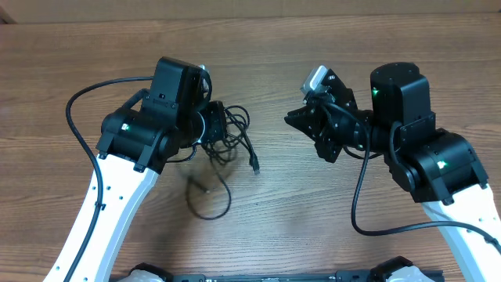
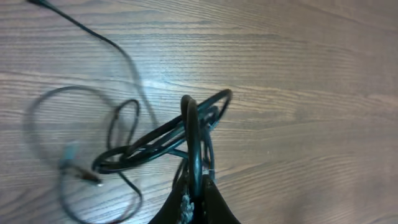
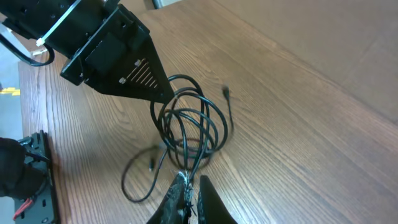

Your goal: Untangle cables

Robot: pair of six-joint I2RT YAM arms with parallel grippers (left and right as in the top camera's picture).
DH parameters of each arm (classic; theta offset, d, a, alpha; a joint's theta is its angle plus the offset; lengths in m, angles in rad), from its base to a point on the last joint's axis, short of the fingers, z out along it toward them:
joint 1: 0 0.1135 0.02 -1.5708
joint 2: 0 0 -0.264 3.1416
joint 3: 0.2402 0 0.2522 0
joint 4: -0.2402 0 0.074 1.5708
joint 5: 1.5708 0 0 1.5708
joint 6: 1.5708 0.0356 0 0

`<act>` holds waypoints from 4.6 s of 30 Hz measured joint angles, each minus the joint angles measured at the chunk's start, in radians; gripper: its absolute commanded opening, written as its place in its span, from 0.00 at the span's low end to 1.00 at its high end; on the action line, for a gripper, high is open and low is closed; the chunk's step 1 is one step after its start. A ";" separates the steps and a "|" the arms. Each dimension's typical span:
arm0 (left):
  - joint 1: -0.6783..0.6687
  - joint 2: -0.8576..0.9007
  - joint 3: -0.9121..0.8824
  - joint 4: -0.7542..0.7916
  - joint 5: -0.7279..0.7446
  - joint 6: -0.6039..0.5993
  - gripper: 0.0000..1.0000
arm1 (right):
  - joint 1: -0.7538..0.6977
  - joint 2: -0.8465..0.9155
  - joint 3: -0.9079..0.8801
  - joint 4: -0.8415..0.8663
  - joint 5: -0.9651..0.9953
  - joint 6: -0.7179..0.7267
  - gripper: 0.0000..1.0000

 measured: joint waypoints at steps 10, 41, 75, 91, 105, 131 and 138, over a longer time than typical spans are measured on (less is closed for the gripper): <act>0.001 0.000 0.000 0.109 0.338 0.299 0.04 | 0.000 0.035 0.000 -0.113 0.124 0.098 1.00; 0.034 0.000 0.001 0.101 0.488 0.439 0.04 | -0.001 0.251 0.000 -0.142 -0.070 -0.143 0.04; 0.035 0.000 0.000 0.075 0.355 0.163 1.00 | -0.051 0.151 0.000 0.203 -0.212 0.371 0.04; 0.072 0.000 0.000 0.156 0.411 -0.520 0.77 | -0.112 0.151 0.000 0.430 -0.177 0.818 0.04; 0.054 0.000 0.000 0.263 0.421 -0.708 0.51 | -0.112 0.151 0.000 0.499 -0.292 0.911 0.04; -0.029 0.000 0.000 0.317 0.173 -0.275 0.04 | -0.126 0.147 0.002 0.287 -0.332 0.748 1.00; -0.035 0.000 0.000 0.095 0.121 0.653 0.04 | -0.150 0.147 0.002 0.066 -0.138 0.424 1.00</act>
